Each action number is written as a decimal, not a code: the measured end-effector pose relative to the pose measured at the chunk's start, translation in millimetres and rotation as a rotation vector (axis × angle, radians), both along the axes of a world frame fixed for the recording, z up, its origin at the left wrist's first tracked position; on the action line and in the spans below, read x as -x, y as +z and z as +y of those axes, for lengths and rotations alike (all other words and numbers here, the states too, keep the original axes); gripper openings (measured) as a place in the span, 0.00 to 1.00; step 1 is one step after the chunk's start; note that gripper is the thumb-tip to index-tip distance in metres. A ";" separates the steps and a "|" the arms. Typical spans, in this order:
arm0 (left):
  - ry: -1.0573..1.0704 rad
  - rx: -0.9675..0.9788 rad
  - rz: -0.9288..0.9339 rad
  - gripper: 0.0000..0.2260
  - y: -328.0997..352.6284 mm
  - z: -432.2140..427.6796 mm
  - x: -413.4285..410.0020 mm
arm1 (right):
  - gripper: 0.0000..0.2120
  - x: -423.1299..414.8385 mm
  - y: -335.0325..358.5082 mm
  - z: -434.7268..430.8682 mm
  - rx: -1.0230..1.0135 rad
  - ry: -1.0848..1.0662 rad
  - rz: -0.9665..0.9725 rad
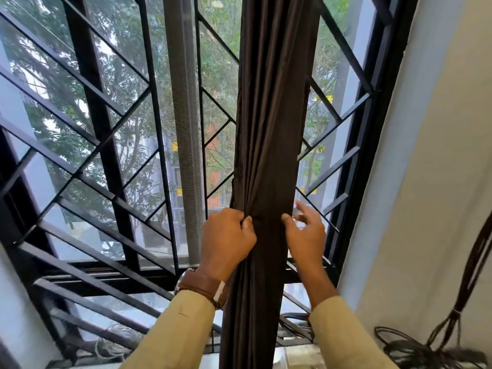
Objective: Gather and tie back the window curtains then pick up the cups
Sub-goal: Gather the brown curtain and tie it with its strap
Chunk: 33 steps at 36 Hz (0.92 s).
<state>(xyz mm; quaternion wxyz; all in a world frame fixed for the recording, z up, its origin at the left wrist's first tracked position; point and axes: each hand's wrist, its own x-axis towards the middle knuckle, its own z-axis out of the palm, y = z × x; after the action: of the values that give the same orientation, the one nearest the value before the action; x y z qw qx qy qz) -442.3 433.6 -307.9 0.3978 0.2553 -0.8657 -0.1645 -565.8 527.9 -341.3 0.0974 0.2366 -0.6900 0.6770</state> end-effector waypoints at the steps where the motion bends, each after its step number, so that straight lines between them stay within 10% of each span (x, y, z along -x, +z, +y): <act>1: 0.007 0.004 -0.004 0.23 0.3 -0.4 -1.1 | 0.23 5.8 3.2 1.3 -0.020 0.018 -0.056; 15: 0.095 -0.027 -0.021 0.21 3.2 -6.3 -1.1 | 0.03 6.0 -7.5 5.8 0.048 -0.025 -0.045; 33: 0.048 -0.023 -0.006 0.15 0.9 9.1 16.7 | 0.07 -45.5 -19.2 -19.3 0.090 0.105 0.160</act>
<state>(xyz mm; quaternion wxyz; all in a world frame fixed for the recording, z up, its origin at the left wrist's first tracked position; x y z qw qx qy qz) -459.1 442.7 -307.0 0.3962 0.2810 -0.8585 -0.1644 -520.3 508.5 -360.5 0.1269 0.3212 -0.6356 0.6904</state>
